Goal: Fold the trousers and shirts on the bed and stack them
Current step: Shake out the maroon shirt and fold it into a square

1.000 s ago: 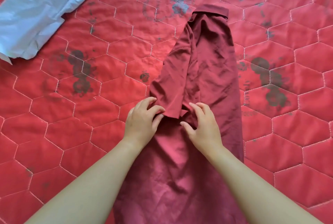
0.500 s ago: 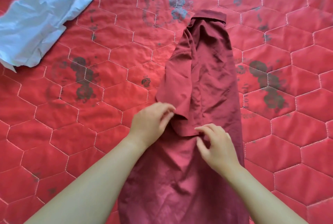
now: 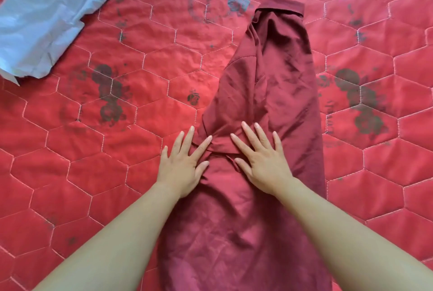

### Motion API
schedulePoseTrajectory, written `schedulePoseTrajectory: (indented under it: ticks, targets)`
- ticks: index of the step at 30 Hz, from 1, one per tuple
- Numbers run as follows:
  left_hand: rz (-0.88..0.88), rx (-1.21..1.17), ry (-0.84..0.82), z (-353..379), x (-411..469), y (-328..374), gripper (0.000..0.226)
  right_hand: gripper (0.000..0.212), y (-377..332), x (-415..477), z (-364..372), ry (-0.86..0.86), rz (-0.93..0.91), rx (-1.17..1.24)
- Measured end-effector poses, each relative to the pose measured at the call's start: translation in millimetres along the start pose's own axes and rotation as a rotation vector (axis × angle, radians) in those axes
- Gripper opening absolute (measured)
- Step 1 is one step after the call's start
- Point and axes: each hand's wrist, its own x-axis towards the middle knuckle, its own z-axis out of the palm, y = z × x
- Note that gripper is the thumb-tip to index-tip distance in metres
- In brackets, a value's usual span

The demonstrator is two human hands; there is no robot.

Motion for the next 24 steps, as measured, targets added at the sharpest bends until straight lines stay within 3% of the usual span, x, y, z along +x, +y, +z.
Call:
schedulePoseTrajectory:
  ticks: [7,13,20,24]
  targets:
    - [-0.090,-0.285,0.148,5.2,-41.6,-7.7,0.064,0.054,29.9,-81.9,0.4,0.163,0.309,0.110]
    - [-0.155,-0.408,0.098,32.5,-112.3,-4.9,0.074,0.059,-4.5,-176.7,30.0,0.078,0.540,0.138]
    - [-0.134,-0.472,0.004,70.4,-191.4,7.1,0.077,0.070,-51.2,-257.8,58.7,0.139,0.893,0.283]
    - [-0.051,-0.534,-0.009,73.8,-215.7,9.4,0.063,0.066,-64.7,-286.2,57.4,0.089,0.876,0.441]
